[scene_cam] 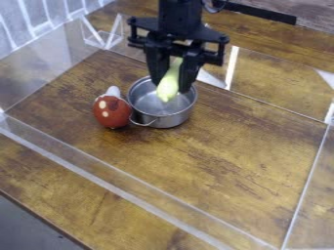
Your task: Move the green spoon to the left
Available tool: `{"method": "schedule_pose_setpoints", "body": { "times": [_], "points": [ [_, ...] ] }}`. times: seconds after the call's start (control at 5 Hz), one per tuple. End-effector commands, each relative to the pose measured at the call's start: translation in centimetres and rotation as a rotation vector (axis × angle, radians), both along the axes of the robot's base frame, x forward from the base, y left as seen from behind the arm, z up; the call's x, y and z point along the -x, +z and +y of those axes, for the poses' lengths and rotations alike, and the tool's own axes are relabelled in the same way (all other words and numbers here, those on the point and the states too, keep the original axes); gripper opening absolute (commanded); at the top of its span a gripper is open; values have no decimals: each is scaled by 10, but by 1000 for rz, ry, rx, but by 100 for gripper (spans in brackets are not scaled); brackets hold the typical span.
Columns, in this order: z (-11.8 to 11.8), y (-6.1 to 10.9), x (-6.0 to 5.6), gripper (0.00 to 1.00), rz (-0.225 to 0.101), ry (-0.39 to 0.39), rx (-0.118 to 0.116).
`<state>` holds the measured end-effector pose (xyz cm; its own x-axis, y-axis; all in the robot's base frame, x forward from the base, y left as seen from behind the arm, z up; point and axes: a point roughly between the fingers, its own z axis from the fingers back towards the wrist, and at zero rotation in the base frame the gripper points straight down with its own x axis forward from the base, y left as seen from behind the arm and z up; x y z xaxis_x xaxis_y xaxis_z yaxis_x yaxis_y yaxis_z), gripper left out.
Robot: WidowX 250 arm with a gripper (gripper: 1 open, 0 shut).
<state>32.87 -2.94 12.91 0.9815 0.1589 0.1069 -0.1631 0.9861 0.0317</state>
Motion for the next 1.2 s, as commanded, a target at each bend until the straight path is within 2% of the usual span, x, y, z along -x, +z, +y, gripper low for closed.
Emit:
{"method": "schedule_pose_setpoints", "body": {
  "times": [0.0, 0.2, 0.6, 0.8, 1.0],
  "points": [
    [15, 27, 2, 0, -83, 22, 1],
    [27, 31, 7, 0, -100, -14, -1],
    [69, 32, 10, 0, -145, -74, -20],
    [98, 29, -5, 0, -153, -71, -34],
    [125, 26, -21, 0, -141, -52, -38]
  ]
}}
